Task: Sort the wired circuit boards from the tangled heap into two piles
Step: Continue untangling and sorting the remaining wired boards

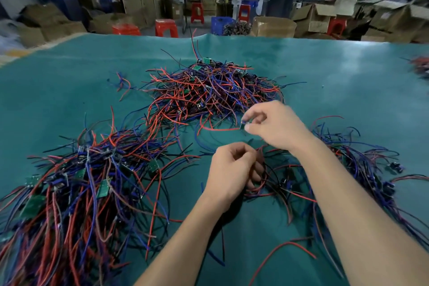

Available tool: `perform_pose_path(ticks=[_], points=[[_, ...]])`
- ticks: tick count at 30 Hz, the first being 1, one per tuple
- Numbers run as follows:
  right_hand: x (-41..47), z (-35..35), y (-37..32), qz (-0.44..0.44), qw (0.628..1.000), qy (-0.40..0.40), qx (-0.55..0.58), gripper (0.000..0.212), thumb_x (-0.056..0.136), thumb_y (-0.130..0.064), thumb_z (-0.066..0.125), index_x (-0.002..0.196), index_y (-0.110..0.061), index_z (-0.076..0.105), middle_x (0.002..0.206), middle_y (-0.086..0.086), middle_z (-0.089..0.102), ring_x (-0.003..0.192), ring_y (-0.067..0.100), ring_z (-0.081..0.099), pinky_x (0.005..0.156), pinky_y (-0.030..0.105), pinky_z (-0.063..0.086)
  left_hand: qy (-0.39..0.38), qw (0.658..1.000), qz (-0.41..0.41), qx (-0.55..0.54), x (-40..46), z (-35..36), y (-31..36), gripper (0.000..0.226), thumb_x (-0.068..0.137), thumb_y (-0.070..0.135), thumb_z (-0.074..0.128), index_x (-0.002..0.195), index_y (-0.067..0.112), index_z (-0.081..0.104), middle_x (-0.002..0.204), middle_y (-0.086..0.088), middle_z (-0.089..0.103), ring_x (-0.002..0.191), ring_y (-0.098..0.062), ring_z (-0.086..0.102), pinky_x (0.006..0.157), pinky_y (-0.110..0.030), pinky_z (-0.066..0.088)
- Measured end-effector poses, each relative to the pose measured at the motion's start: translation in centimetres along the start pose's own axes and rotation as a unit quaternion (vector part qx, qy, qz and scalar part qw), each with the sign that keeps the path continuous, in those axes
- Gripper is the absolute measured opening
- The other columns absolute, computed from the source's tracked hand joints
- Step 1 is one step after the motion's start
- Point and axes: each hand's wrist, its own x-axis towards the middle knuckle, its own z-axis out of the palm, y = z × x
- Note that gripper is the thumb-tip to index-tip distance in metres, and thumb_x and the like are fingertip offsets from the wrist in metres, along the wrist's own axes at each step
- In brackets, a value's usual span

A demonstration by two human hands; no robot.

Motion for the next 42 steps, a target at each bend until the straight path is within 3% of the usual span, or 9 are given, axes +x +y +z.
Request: perform_pose_path(ticks=[3,10,17,22,25,27,32,38,42], points=[[-2.1,-1.3,-0.4,-0.07,0.972,0.207,0.086,0.018,0.084,-0.017,0.076,0.089,-0.033,0.073,0.077,-0.012,0.068,0.056,-0.001,0.051,0.058,0.008,0.036,0.0,1.0,0.016,-0.026,0.1,-0.1,0.0,0.023,0.094,-0.004,0.042,0.087,0.005,0.062,0.065,-0.008,0.066,0.046,-0.014,0.055,0.037,-0.021,0.042],[-8.0,1.7,-0.2,-0.105,0.951,0.234,0.174,0.043,0.086,0.005,0.072,0.096,-0.036,0.074,0.097,-0.011,0.076,0.085,0.008,0.074,0.083,0.03,0.061,-0.038,0.986,-0.027,-0.161,0.6,-0.8,0.8,0.058,0.099,0.051,0.04,0.067,0.015,0.072,0.066,-0.009,0.069,0.044,-0.014,0.059,0.036,-0.018,0.039],[-8.4,2.9,0.5,-0.041,0.926,0.25,0.28,0.039,0.084,0.013,0.065,0.081,-0.022,0.081,0.103,-0.006,0.077,0.098,0.003,0.072,0.082,0.015,0.054,-0.054,0.995,0.033,-0.08,-0.1,-0.6,0.2,0.019,0.099,0.012,0.056,0.084,0.011,0.068,0.071,-0.005,0.069,0.052,-0.008,0.057,0.047,-0.017,0.042],[-8.2,2.9,0.0,0.018,0.854,0.223,0.469,0.037,0.083,0.014,0.066,0.07,-0.017,0.082,0.095,0.002,0.081,0.097,0.013,0.076,0.081,0.02,0.057,-0.058,0.996,0.048,-0.052,-0.1,-0.4,-0.1,0.026,0.103,0.018,0.05,0.089,0.013,0.071,0.072,-0.006,0.068,0.056,-0.01,0.055,0.048,-0.018,0.042],[-7.9,2.6,0.2,0.081,0.719,0.177,0.667,0.03,0.079,0.013,0.057,0.067,-0.004,0.078,0.089,0.018,0.078,0.1,0.025,0.077,0.086,0.026,0.06,-0.035,0.997,0.049,-0.047,0.1,-0.5,-0.3,0.025,0.104,0.017,0.049,0.09,0.012,0.07,0.062,-0.001,0.062,0.051,-0.01,0.052,0.045,-0.017,0.041],[-7.8,2.5,0.6,0.123,0.69,0.18,0.69,0.023,0.082,0.009,0.056,0.071,0.001,0.074,0.09,0.021,0.077,0.097,0.026,0.077,0.089,0.033,0.062,-0.03,0.998,0.05,-0.035,0.2,-0.6,-0.3,0.023,0.104,0.017,0.047,0.094,0.009,0.067,0.059,0.0,0.06,0.048,-0.01,0.05,0.044,-0.018,0.04],[-7.6,2.8,0.9,0.153,0.812,0.165,0.538,0.023,0.093,-0.015,0.07,0.072,-0.013,0.078,0.083,0.007,0.075,0.074,0.02,0.069,0.073,0.035,0.059,-0.066,0.997,0.042,0.012,-0.2,-0.4,-0.2,0.023,0.103,0.015,0.048,0.089,0.003,0.062,0.058,-0.001,0.059,0.046,-0.01,0.048,0.043,-0.017,0.039],[-7.8,2.0,2.1,0.138,0.787,0.083,0.595,0.008,0.077,-0.018,0.081,0.079,-0.01,0.082,0.088,0.011,0.069,0.079,0.021,0.066,0.065,0.03,0.057,-0.086,0.994,0.047,0.048,-0.3,-0.3,-0.1,0.027,0.101,0.017,0.053,0.081,0.011,0.071,0.048,-0.001,0.049,0.038,-0.008,0.034,0.039,-0.015,0.028],[-7.4,2.2,3.1,0.091,0.878,0.209,0.421,0.021,0.085,-0.011,0.082,0.066,-0.017,0.076,0.074,-0.008,0.073,0.068,0.005,0.062,0.064,0.02,0.047,-0.084,0.992,0.062,0.076,-0.1,-0.6,0.0,0.027,0.098,0.021,0.057,0.077,0.011,0.071,0.044,0.004,0.041,0.039,-0.006,0.032,0.042,-0.016,0.027]])
